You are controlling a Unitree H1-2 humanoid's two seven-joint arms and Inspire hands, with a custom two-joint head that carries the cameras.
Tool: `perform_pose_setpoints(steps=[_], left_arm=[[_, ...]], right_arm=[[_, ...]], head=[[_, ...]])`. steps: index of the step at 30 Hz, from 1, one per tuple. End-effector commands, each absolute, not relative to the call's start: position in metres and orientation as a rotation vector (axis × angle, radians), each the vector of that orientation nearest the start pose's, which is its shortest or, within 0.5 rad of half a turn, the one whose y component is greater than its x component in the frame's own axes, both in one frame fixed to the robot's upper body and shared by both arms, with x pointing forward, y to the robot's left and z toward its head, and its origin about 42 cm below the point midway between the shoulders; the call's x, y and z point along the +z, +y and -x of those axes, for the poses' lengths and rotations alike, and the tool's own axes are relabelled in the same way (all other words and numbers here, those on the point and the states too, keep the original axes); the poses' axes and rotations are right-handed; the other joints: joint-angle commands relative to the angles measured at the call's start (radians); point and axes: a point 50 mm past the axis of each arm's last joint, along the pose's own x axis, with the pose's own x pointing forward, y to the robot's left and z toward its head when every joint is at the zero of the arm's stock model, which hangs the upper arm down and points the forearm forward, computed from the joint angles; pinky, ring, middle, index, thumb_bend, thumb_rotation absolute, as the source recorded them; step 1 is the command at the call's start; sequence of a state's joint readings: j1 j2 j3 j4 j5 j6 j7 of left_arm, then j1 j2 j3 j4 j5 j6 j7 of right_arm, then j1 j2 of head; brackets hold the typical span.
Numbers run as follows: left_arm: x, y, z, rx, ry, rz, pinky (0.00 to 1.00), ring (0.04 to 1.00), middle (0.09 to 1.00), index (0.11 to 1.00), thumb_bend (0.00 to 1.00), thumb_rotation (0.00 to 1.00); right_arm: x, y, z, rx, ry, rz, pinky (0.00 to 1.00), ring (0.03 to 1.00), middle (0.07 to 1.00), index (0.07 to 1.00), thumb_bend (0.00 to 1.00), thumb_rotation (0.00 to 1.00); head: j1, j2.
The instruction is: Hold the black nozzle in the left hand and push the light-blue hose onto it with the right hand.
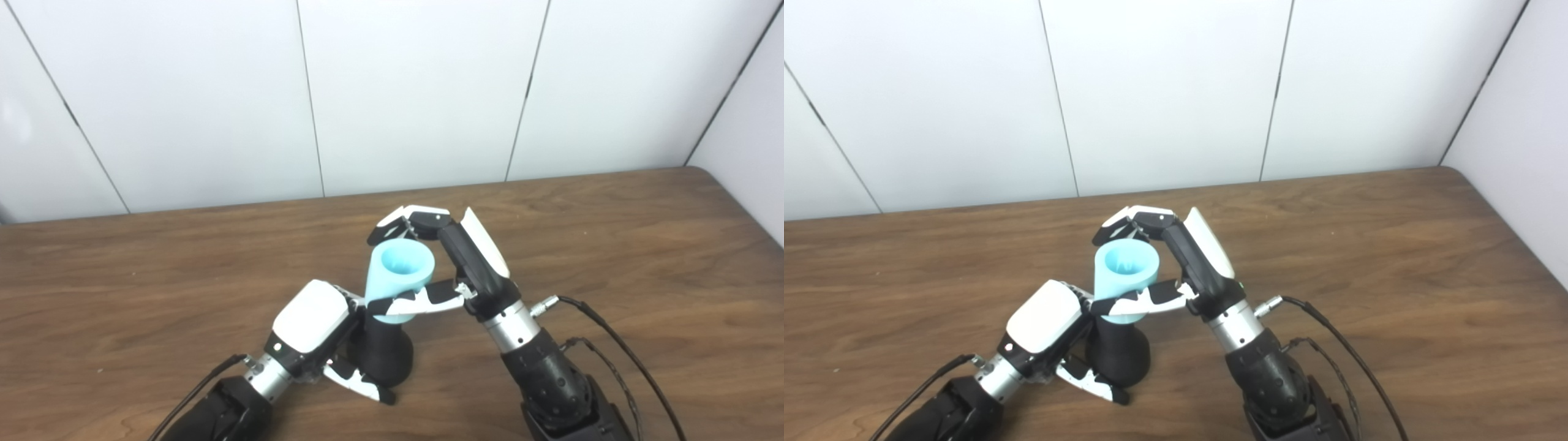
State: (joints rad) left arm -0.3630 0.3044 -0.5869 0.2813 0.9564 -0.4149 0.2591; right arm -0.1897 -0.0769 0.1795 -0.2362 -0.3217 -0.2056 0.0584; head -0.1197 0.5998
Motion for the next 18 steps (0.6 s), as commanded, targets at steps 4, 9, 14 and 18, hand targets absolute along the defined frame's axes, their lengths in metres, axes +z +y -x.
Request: perform_pose_setpoints(steps=[4,9,14,18], left_arm=[[0.046,0.142,-0.283,-0.782,-0.548,-1.183,0.10,0.154,0.235,0.482,0.52,0.04],[0.045,0.142,-0.281,-0.786,-0.540,-1.181,0.09,0.149,0.226,0.482,0.52,0.04],[0.045,0.142,-0.280,-0.789,-0.538,-1.183,0.09,0.149,0.227,0.482,0.52,0.04],[0.047,0.142,-0.280,-0.788,-0.534,-1.185,0.09,0.148,0.224,0.482,0.52,0.04]], right_arm=[[0.233,-0.152,-0.310,0.252,-0.727,0.326,0.27,0.329,0.451,0.530,0.52,0.00],[0.233,-0.147,-0.311,0.257,-0.749,0.309,0.25,0.317,0.453,0.530,0.52,0.00],[0.234,-0.143,-0.311,0.264,-0.747,0.303,0.20,0.266,0.452,0.529,0.52,0.00],[0.231,-0.142,-0.311,0.276,-0.738,0.303,0.20,0.265,0.452,0.528,0.52,0.00]], head=[[0.003,0.005],[0.007,0.009],[0.010,0.013],[0.012,0.018]])
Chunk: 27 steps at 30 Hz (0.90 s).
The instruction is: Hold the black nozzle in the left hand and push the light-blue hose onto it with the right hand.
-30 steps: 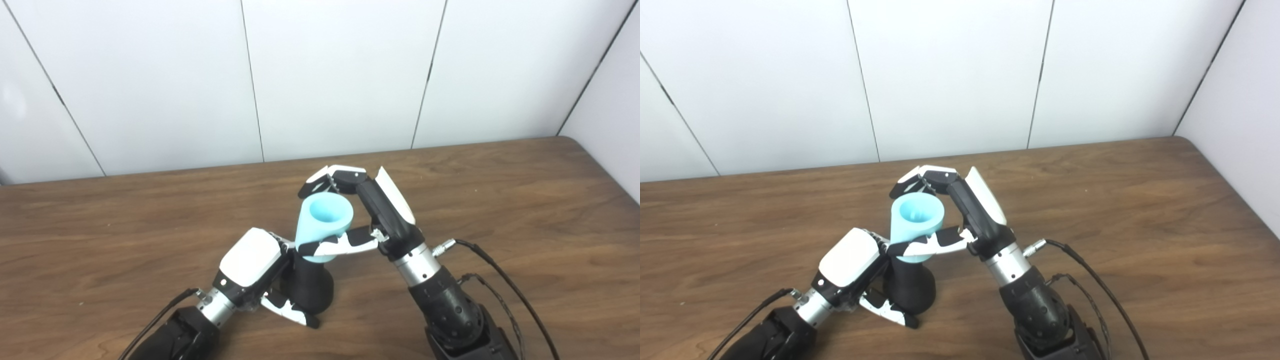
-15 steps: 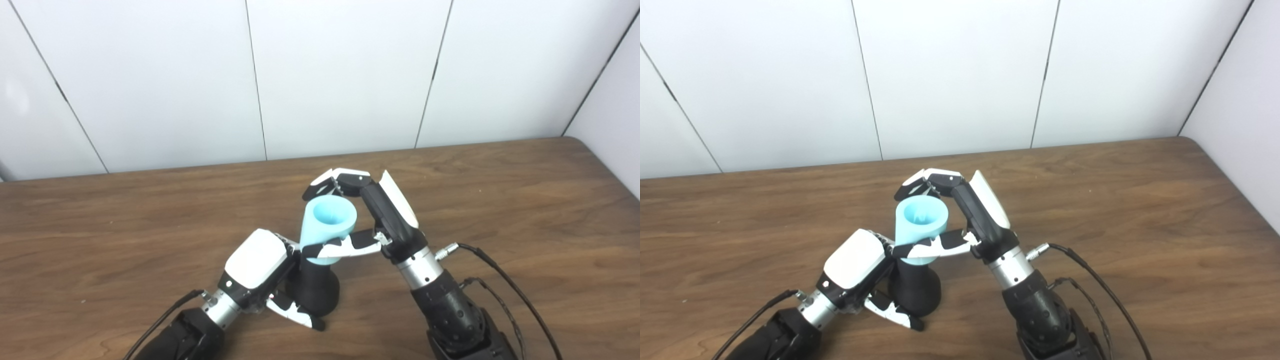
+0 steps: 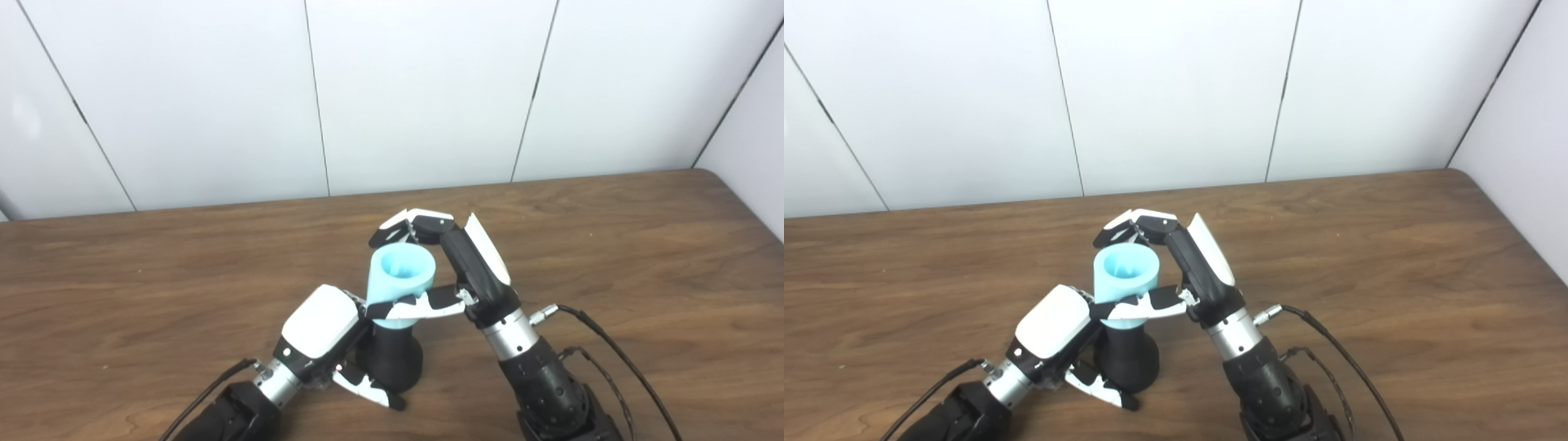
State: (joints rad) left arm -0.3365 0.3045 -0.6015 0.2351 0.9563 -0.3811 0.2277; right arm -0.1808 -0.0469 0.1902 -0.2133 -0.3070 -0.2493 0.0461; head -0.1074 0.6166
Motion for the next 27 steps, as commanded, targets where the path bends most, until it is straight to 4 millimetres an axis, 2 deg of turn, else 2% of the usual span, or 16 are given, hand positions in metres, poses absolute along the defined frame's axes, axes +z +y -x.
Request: perform_pose_setpoints(steps=[1,12,16,22,27], left_arm=[[0.047,0.141,-0.279,-0.788,-0.533,-1.186,0.09,0.147,0.223,0.482,0.52,0.04],[0.049,0.142,-0.280,-0.786,-0.528,-1.187,0.10,0.153,0.231,0.482,0.52,0.04],[0.048,0.142,-0.281,-0.784,-0.530,-1.187,0.09,0.148,0.226,0.481,0.52,0.04],[0.046,0.143,-0.282,-0.786,-0.522,-1.189,0.09,0.150,0.228,0.482,0.52,0.04],[0.044,0.144,-0.283,-0.794,-0.522,-1.201,0.09,0.150,0.229,0.482,0.52,0.04]], right_arm=[[0.231,-0.142,-0.310,0.277,-0.738,0.305,0.19,0.260,0.453,0.528,0.52,0.00],[0.229,-0.143,-0.308,0.310,-0.717,0.339,0.21,0.278,0.456,0.525,0.52,0.00],[0.236,-0.150,-0.308,0.310,-0.719,0.362,0.19,0.260,0.454,0.525,0.52,0.00],[0.245,-0.158,-0.306,0.304,-0.708,0.392,0.25,0.309,0.453,0.526,0.52,0.00],[0.244,-0.165,-0.305,0.299,-0.709,0.423,0.21,0.263,0.453,0.528,0.52,0.00]], head=[[-0.001,0.001],[-0.005,0.004],[-0.009,0.003],[-0.013,0.002],[-0.021,-0.003]])
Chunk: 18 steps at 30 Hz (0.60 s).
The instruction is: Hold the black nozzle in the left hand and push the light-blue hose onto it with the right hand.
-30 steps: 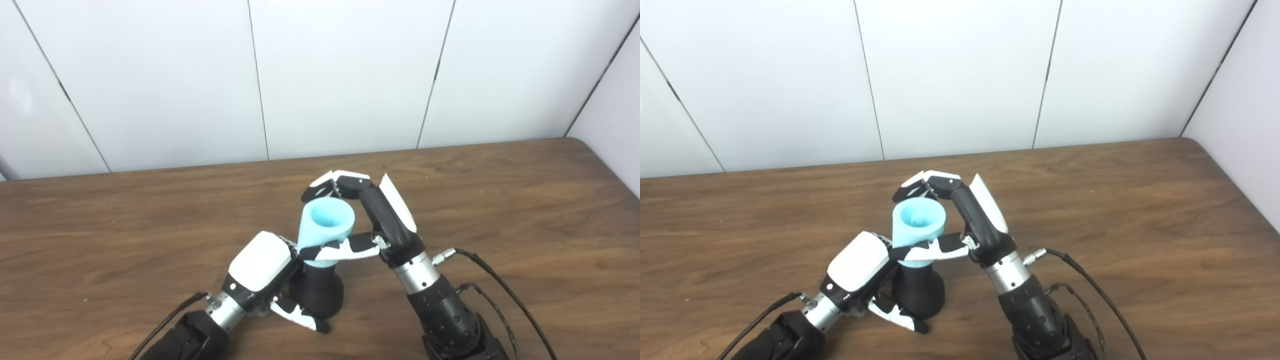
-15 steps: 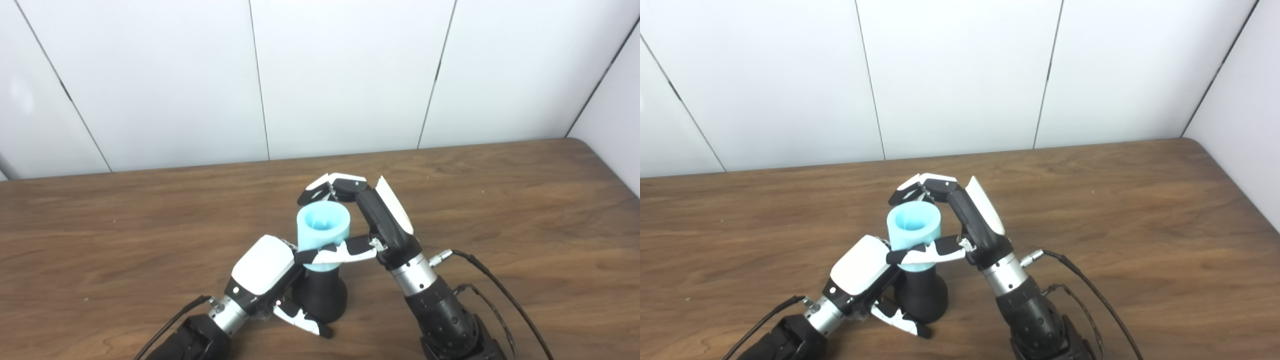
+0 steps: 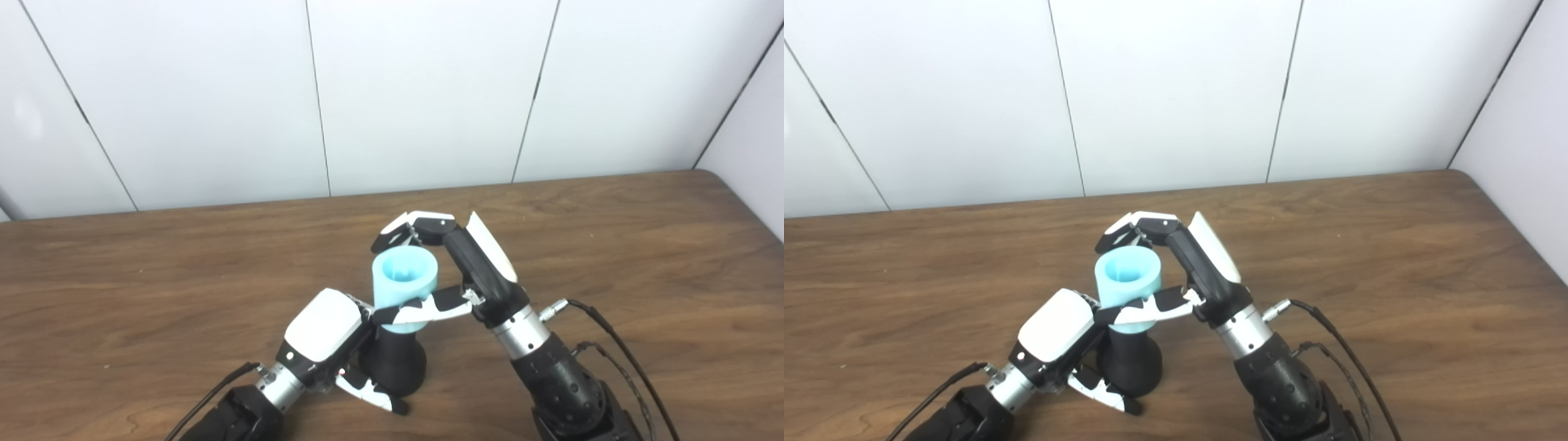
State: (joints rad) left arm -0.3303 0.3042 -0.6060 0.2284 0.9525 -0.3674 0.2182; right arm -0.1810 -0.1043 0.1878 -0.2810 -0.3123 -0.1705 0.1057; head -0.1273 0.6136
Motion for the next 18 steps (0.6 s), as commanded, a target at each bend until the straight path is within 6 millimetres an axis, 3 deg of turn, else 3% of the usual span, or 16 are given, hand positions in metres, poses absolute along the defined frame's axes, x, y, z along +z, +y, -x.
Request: perform_pose_setpoints(steps=[1,12,18], left_arm=[[0.0438,0.1445,-0.2826,-0.794,-0.524,-1.201,0.09,0.149,0.228,0.482,0.52,0.04],[0.0423,0.1469,-0.2833,-0.803,-0.513,-1.191,0.09,0.146,0.223,0.482,0.52,0.04],[0.0441,0.1458,-0.2823,-0.802,-0.515,-1.192,0.09,0.148,0.226,0.482,0.52,0.04]], right_arm=[[0.2438,-0.1651,-0.3046,0.298,-0.709,0.424,0.20,0.261,0.453,0.528,0.52,0.00],[0.2473,-0.1714,-0.3038,0.269,-0.700,0.409,0.26,0.324,0.455,0.527,0.52,0.00],[0.2406,-0.1720,-0.3039,0.254,-0.707,0.429,0.20,0.260,0.453,0.528,0.52,0.00]], head=[[-0.001,0.001],[-0.006,-0.002],[0.001,0.005]])
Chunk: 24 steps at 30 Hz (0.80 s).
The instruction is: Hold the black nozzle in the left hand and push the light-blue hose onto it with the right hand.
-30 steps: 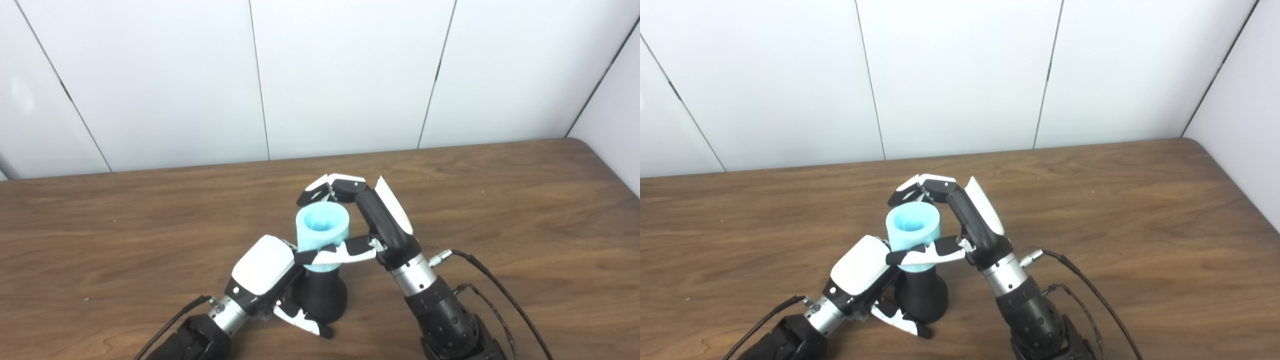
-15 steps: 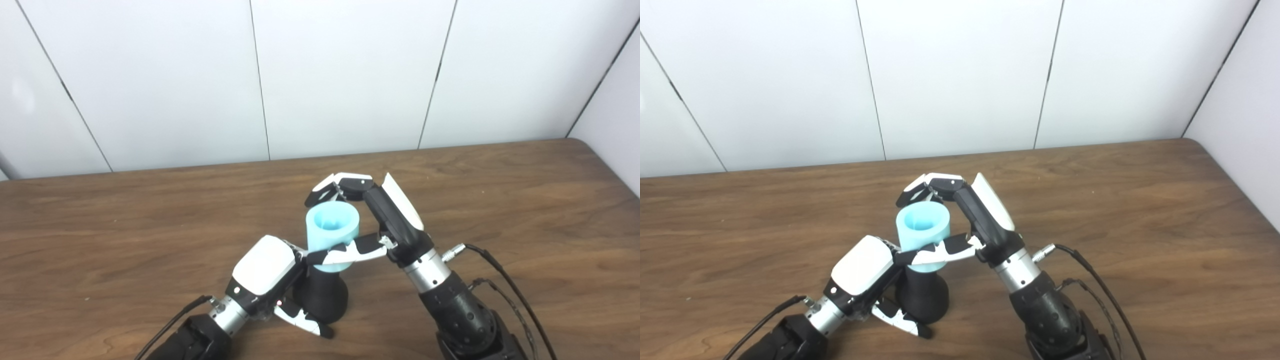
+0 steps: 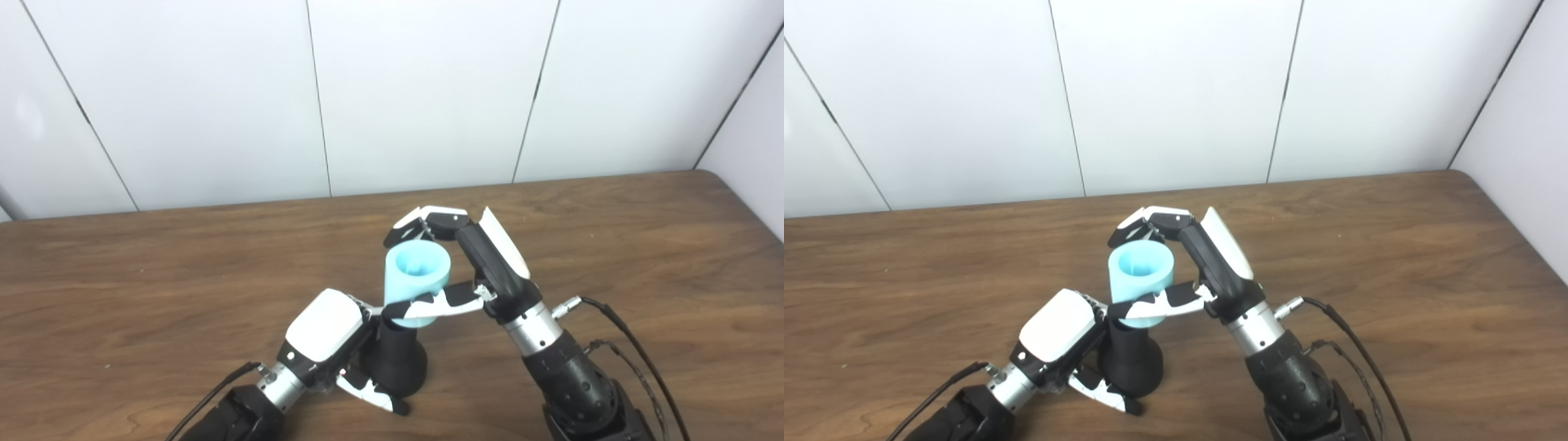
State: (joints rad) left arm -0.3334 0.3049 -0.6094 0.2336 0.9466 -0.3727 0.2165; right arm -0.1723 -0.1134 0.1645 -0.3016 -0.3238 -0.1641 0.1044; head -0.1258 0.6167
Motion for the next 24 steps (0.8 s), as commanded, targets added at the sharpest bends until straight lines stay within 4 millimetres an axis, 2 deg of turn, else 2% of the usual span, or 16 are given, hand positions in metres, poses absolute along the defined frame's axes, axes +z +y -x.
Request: perform_pose_setpoints(steps=[1,9,14,17,21,24], left_arm=[[0.044,0.145,-0.282,-0.801,-0.516,-1.194,0.09,0.144,0.222,0.482,0.52,0.04],[0.046,0.142,-0.281,-0.795,-0.519,-1.193,0.09,0.141,0.218,0.482,0.52,0.04],[0.047,0.141,-0.280,-0.793,-0.517,-1.194,0.09,0.142,0.217,0.482,0.52,0.04],[0.048,0.141,-0.280,-0.789,-0.517,-1.186,0.09,0.140,0.214,0.482,0.52,0.04],[0.048,0.141,-0.280,-0.787,-0.520,-1.190,0.08,0.138,0.212,0.482,0.52,0.04],[0.048,0.140,-0.281,-0.785,-0.522,-1.184,0.08,0.138,0.213,0.481,0.52,0.04]], right_arm=[[0.240,-0.172,-0.304,0.254,-0.707,0.431,0.21,0.268,0.453,0.528,0.52,0.00],[0.225,-0.165,-0.305,0.238,-0.693,0.417,0.19,0.264,0.452,0.527,0.52,0.00],[0.217,-0.158,-0.304,0.215,-0.700,0.384,0.24,0.309,0.451,0.529,0.52,0.00],[0.214,-0.155,-0.303,0.205,-0.706,0.382,0.22,0.283,0.449,0.531,0.52,0.00],[0.207,-0.151,-0.302,0.208,-0.697,0.367,0.24,0.300,0.450,0.531,0.52,0.00],[0.204,-0.147,-0.302,0.203,-0.706,0.359,0.19,0.247,0.446,0.533,0.52,0.00]], head=[[0.001,0.001],[0.015,0.001],[0.019,0.006],[0.019,0.006],[0.020,0.006],[0.019,0.005]])
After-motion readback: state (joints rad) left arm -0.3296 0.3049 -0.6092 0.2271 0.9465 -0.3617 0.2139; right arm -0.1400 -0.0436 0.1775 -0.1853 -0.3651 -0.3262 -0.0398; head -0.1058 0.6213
